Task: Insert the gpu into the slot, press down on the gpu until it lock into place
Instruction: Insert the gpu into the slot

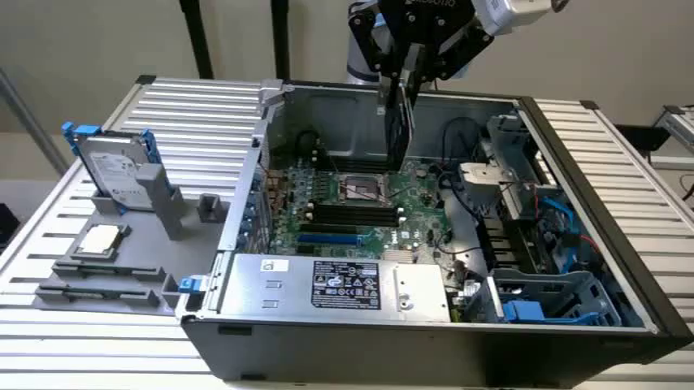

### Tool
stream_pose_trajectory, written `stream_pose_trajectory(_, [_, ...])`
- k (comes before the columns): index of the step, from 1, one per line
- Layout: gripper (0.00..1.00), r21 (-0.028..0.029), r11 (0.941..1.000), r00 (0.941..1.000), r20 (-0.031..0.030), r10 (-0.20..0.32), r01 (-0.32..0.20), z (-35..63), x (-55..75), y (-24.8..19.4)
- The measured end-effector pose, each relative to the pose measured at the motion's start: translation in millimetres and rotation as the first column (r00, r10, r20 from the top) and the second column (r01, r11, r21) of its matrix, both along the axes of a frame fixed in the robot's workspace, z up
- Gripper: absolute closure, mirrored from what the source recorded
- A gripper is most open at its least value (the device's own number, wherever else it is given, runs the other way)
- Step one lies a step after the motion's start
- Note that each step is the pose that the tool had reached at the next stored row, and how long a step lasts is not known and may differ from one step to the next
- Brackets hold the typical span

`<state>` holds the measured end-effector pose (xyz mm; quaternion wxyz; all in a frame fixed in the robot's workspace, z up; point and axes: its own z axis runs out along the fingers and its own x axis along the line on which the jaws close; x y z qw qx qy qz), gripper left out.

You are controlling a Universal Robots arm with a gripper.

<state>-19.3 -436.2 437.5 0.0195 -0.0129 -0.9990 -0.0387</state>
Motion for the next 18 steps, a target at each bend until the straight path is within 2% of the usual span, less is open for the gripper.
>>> stream_pose_trajectory(14, [0.74, 0.0000, 1.0000, 1.0000, 0.0000, 0.000, 0.000, 0.0, 0.0, 0.0])
stream_pose_trajectory(15, [0.74, -0.0001, 1.0000, 1.0000, -0.0001, 0.004, -0.004, 0.0, 0.0, 0.0])
stream_pose_trajectory(18, [0.74, -0.0001, 0.9983, 0.9983, 0.0000, 0.058, -0.058, -0.1, 0.0, 0.0])
